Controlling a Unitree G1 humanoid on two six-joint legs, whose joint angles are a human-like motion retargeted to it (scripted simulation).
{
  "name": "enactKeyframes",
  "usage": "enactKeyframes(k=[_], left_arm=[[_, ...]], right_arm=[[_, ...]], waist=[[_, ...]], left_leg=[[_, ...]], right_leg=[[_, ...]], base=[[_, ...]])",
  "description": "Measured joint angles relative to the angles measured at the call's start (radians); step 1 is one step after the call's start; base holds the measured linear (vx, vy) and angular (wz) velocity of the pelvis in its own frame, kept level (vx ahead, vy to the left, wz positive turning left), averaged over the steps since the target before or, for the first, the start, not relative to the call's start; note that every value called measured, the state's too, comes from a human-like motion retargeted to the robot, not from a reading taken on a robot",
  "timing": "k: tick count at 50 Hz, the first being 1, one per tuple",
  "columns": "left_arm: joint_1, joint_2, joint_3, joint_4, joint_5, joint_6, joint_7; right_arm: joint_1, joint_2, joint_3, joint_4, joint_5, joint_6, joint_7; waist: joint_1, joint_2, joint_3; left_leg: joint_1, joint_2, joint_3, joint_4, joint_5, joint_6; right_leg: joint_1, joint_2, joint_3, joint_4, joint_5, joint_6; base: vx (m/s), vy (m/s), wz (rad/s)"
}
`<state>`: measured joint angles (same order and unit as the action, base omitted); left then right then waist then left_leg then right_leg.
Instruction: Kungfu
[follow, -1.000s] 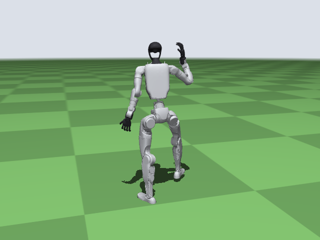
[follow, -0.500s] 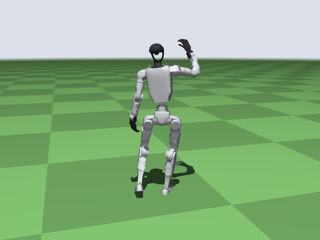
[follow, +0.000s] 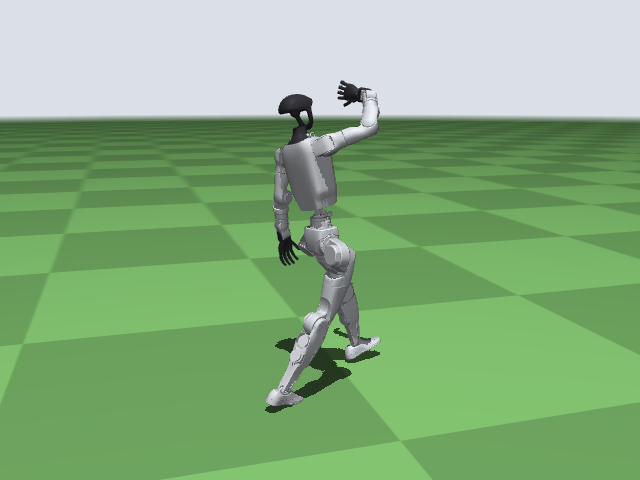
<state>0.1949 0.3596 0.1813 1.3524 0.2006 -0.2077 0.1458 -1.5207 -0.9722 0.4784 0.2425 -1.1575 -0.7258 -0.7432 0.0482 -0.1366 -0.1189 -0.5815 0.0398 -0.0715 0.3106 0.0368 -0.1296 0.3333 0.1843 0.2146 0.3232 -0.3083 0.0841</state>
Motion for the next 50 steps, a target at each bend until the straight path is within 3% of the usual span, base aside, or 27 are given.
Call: enactKeyframes(k=[2, 3, 5, 8, 10, 14, 15, 17, 21, 25, 27, 31, 35, 37, 42, 45, 48, 50], left_arm=[[-0.117, -0.007, -0.020, 0.008, 0.035, 0.046, 0.008], [-0.184, 0.007, -0.035, -0.006, 0.065, 0.065, 0.015], [-0.306, 0.032, -0.057, -0.049, 0.140, 0.089, 0.060], [-0.522, 0.074, -0.084, -0.139, 0.241, 0.117, 0.149], [-0.708, 0.092, -0.135, -0.216, 0.285, 0.153, 0.196], [-1.076, 0.077, -0.234, -0.367, 0.348, 0.262, 0.271], [-1.154, 0.071, -0.263, -0.411, 0.354, 0.286, 0.281], [-1.287, 0.089, -0.328, -0.513, 0.353, 0.344, 0.283], [-1.502, 0.158, -0.432, -0.698, 0.393, 0.448, 0.222], [-1.660, 0.190, -0.522, -0.769, 0.510, 0.471, 0.167], [-1.716, 0.237, -0.590, -0.826, 0.564, 0.472, 0.089], [-1.766, 0.330, -0.682, -0.957, 0.667, 0.489, -0.063], [-1.732, 0.332, -0.706, -1.011, 0.688, 0.484, -0.261], [-1.704, 0.337, -0.711, -1.025, 0.668, 0.479, -0.308], [-1.588, 0.395, -0.745, -1.087, 0.621, 0.470, -0.536], [-1.488, 0.475, -0.800, -1.144, 0.614, 0.452, -0.708], [-1.350, 0.578, -0.821, -1.184, 0.636, 0.412, -0.892], [-1.211, 0.641, -0.806, -1.202, 0.646, 0.385, -1.000]], right_arm=[[-0.023, 0.030, 0.010, -0.014, -0.024, 0.002, -0.028], [-0.028, 0.035, 0.004, -0.016, -0.038, 0.002, -0.035], [-0.030, 0.051, 0.009, -0.020, -0.053, 0.006, -0.033], [-0.045, 0.076, 0.044, -0.030, -0.084, 0.009, -0.028], [-0.062, 0.084, 0.064, -0.027, -0.107, 0.013, -0.025], [-0.088, 0.110, 0.101, -0.007, -0.127, 0.007, 0.005], [-0.093, 0.119, 0.110, -0.008, -0.137, 0.009, 0.015], [-0.108, 0.139, 0.117, -0.015, -0.160, 0.026, 0.019], [-0.129, 0.188, 0.119, -0.023, -0.212, 0.081, 0.061], [-0.134, 0.216, 0.103, -0.017, -0.244, 0.190, 0.122], [-0.121, 0.214, 0.078, -0.015, -0.241, 0.297, 0.061], [-0.094, 0.206, 0.029, -0.023, -0.279, 0.376, -0.122], [-0.070, 0.187, 0.037, -0.004, -0.212, 0.392, -0.113], [-0.066, 0.172, 0.062, -0.011, -0.211, 0.354, -0.057], [-0.030, 0.205, 0.121, 0.025, -0.151, 0.329, 0.028], [0.041, 0.299, 0.132, 0.084, -0.139, 0.289, 0.058], [0.141, 0.474, 0.139, 0.199, -0.139, 0.296, 0.055], [0.221, 0.609, 0.137, 0.292, -0.145, 0.294, 0.040]], waist=[[0.000, 0.017, 0.013], [-0.001, 0.042, 0.022], [0.015, 0.076, 0.014], [0.053, 0.099, -0.012], [0.061, 0.097, -0.023], [0.037, 0.071, -0.038], [0.025, 0.053, -0.036], [0.025, 0.051, -0.030], [0.014, 0.064, -0.020], [-0.038, 0.085, -0.025], [-0.057, 0.103, -0.027], [-0.108, 0.148, -0.014], [-0.183, 0.205, -0.002], [-0.224, 0.226, 0.012], [-0.323, 0.252, 0.022], [-0.327, 0.273, 0.014], [-0.311, 0.305, 0.044], [-0.281, 0.343, 0.074]], left_leg=[[-0.006, -0.006, -0.039, 0.073, -0.021, 0.006], [-0.024, 0.058, -0.052, 0.128, -0.068, -0.024], [-0.037, 0.198, -0.023, 0.183, -0.126, -0.074], [-0.038, 0.254, 0.011, 0.203, -0.150, -0.056], [-0.037, 0.253, 0.041, 0.194, -0.163, -0.045], [0.037, 0.159, 0.154, 0.140, -0.196, 0.024], [0.065, 0.120, 0.179, 0.132, -0.209, 0.036], [0.103, 0.123, 0.209, 0.112, -0.219, 0.033], [0.170, 0.160, 0.297, 0.086, -0.231, 0.024], [0.207, 0.204, 0.382, 0.083, -0.244, 0.020], [0.236, 0.248, 0.443, 0.081, -0.255, 0.012], [0.329, 0.332, 0.543, 0.055, -0.264, -0.010], [0.421, 0.408, 0.621, 0.014, -0.265, -0.027], [0.469, 0.425, 0.660, -0.009, -0.262, -0.034], [0.569, 0.406, 0.756, -0.076, -0.155, -0.035], [0.605, 0.384, 0.748, -0.095, -0.101, -0.034], [0.642, 0.337, 0.534, -0.103, -0.054, -0.052], [0.677, 0.297, 0.390, -0.112, -0.039, -0.075]], right_leg=[[0.001, -0.027, -0.024, 0.022, 0.057, 0.141], [-0.004, 0.015, -0.102, 0.020, 0.079, 0.169], [-0.041, 0.064, -0.250, 0.052, 0.116, 0.178], [-0.103, 0.013, -0.367, 0.033, 0.165, 0.178], [-0.136, -0.031, -0.465, -0.015, 0.272, 0.178], [-0.087, -0.197, -0.735, -0.088, 0.330, 0.176], [-0.054, -0.255, -0.822, -0.112, 0.332, 0.172], [-0.021, -0.284, -0.946, -0.143, 0.311, 0.127], [-0.020, -0.317, -0.948, -0.169, 0.297, 0.075], [-0.028, -0.341, -0.942, -0.177, 0.298, 0.086], [-0.042, -0.353, -0.951, -0.167, 0.291, 0.073], [-0.081, -0.394, -0.991, -0.107, 0.275, 0.014], [-0.129, -0.434, -1.140, -0.027, 0.246, -0.099], [-0.180, -0.453, -1.118, 0.022, 0.229, -0.136], [-0.343, -0.487, -0.894, 0.091, 0.121, -0.078], [-0.499, -0.507, -0.750, 0.162, 0.075, -0.079], [-0.661, -0.475, -0.592, 0.206, 0.070, -0.109], [-0.782, -0.408, -0.465, 0.227, 0.085, -0.125]], base=[[0.48, 0.00, -1.12], [0.22, -0.48, -0.98], [0.15, -0.55, -1.34], [0.11, 0.11, -1.62], [0.02, 0.34, -1.00], [0.20, 0.52, -0.18], [0.22, 0.33, -0.17], [0.10, 0.16, -0.71], [-0.01, 0.07, -0.96], [-0.11, -0.05, -0.79], [-0.19, -0.15, -1.20], [-0.26, -0.20, -1.71], [-0.36, -0.31, -1.98], [-0.36, -0.30, -2.04], [-0.43, -0.37, -2.16], [-0.47, -0.39, -3.11], [-0.50, -0.16, -3.82], [-0.52, 0.05, -4.37]])
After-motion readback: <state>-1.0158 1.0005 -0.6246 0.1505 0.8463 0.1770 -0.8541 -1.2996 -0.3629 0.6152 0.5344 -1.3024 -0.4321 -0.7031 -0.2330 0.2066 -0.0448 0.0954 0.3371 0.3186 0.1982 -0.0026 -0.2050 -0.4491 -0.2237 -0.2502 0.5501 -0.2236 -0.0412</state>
